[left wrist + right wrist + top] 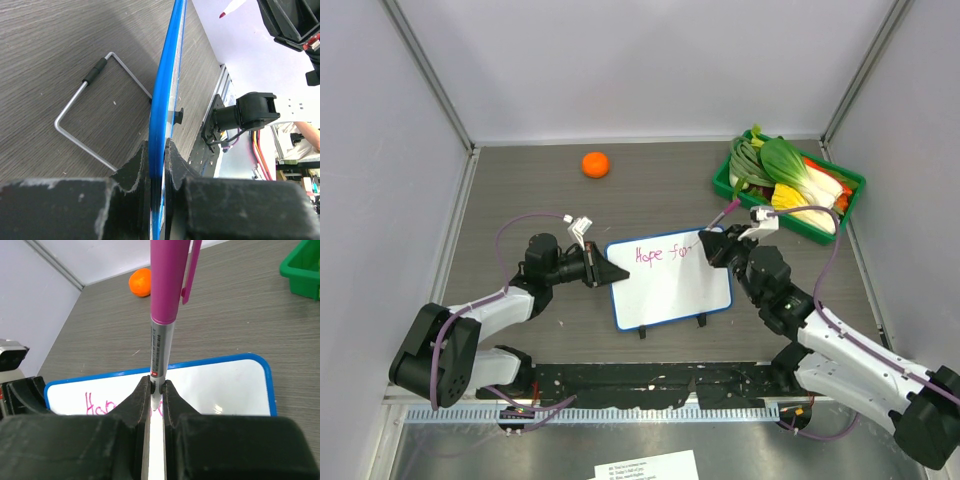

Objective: Write a sentence on the whiteboard

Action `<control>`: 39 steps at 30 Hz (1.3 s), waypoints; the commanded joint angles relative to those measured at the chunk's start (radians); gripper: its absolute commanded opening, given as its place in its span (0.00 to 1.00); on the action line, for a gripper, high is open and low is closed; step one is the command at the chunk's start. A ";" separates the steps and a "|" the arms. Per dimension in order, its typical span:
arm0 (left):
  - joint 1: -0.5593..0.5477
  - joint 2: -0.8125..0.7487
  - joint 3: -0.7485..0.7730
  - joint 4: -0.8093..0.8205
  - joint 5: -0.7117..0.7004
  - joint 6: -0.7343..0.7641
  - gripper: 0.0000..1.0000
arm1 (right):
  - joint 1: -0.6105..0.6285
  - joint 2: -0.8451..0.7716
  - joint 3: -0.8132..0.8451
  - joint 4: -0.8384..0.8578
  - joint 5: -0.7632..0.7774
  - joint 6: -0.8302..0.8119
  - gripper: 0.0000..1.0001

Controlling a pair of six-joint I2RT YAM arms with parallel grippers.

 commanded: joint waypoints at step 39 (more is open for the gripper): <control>0.167 0.273 0.110 -0.256 -0.357 0.077 0.00 | 0.300 0.260 0.023 0.430 0.104 -0.176 0.01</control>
